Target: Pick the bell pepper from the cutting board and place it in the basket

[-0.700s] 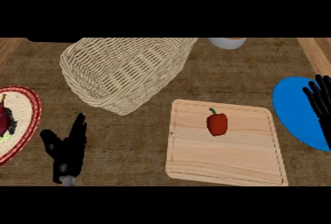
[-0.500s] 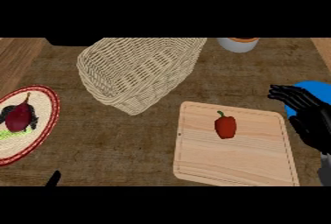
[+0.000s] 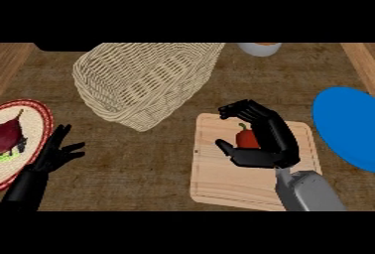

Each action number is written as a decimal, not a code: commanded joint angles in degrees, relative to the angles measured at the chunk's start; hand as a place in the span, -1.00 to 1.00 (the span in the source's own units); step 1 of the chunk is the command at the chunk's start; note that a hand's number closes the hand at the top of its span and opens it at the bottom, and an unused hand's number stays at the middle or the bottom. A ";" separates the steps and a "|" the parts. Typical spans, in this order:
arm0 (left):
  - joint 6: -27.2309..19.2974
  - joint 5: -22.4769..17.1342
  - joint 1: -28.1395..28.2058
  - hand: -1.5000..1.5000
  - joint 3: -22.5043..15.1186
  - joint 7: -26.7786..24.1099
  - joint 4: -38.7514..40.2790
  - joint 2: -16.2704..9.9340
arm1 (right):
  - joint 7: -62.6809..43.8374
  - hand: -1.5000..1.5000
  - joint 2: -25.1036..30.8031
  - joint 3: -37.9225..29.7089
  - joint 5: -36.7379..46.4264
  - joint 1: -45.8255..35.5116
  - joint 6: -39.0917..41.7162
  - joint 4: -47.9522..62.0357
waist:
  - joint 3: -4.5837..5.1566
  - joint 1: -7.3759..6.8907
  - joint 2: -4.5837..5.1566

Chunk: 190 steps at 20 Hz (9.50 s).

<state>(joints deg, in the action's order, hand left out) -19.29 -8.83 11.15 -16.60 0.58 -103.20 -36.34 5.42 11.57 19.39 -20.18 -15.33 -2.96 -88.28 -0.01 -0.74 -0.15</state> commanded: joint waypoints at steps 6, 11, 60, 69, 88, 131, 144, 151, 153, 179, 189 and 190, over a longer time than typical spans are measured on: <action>2.67 -0.45 -11.69 0.00 2.64 -0.57 2.76 -0.33 | -20.09 -1.00 5.69 9.24 30.29 -18.03 -17.20 4.57 | 0.88 2.66 -0.54; 4.27 -0.86 -12.60 0.00 2.32 -1.48 4.00 -0.27 | -37.47 -1.00 15.78 14.07 35.60 -30.56 -0.93 7.40 | 1.04 1.24 -0.70; 15.04 7.30 -25.38 0.00 12.07 -2.74 19.60 11.23 | -42.79 -1.00 8.18 13.35 44.76 -26.78 40.93 21.51 | 0.01 0.80 0.19; 18.51 8.60 -22.94 0.00 14.59 -0.97 14.72 12.09 | -40.30 -1.00 1.27 10.56 53.57 -23.86 37.34 26.02 | 0.00 0.46 0.19; 22.50 12.77 -22.66 0.00 19.31 -0.09 13.67 16.55 | -32.25 -1.00 4.16 2.23 64.12 -15.66 42.78 22.21 | 0.01 0.75 0.12; 24.37 14.38 -22.53 0.00 21.34 -0.18 13.62 18.42 | -90.46 1.00 -11.54 9.17 106.63 -27.70 2.58 -11.93 | 0.15 0.50 -0.67; 25.20 15.87 -26.29 0.00 17.92 0.01 14.68 20.39 | -89.30 1.00 -11.54 -5.07 89.07 -59.14 5.02 9.62 | 0.28 -3.94 0.60; 25.92 15.71 -26.95 0.00 18.05 -0.10 15.40 20.08 | -88.76 1.00 -11.54 -11.32 85.37 -67.01 -0.28 24.22 | 0.35 -5.40 1.13; 24.27 17.46 -27.00 0.00 16.61 0.13 14.85 21.50 | -86.29 1.00 -11.54 -12.87 82.93 -67.25 -1.35 28.62 | 0.26 -4.70 1.13; 26.03 15.89 -28.92 0.00 18.63 -0.80 17.71 21.07 | -84.46 -1.00 -11.54 -16.12 62.66 -83.94 -0.62 66.14 | 0.31 -5.03 0.89; 24.95 16.96 -27.45 0.00 19.88 -0.42 16.41 19.97 | -79.64 -1.00 -11.54 -17.19 69.07 -82.98 -26.65 63.74 | 0.15 -2.29 0.62; 25.27 16.64 -26.69 0.00 20.43 -0.23 16.55 19.46 | -80.74 -1.00 -11.39 -17.20 70.47 -84.06 -28.73 62.85 | 0.14 -1.71 0.19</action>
<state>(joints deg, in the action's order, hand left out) 5.58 8.16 -16.69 3.02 -0.29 -86.89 -16.12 -64.99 0.70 2.23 46.97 -98.93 -16.62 -23.75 0.11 -3.77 0.51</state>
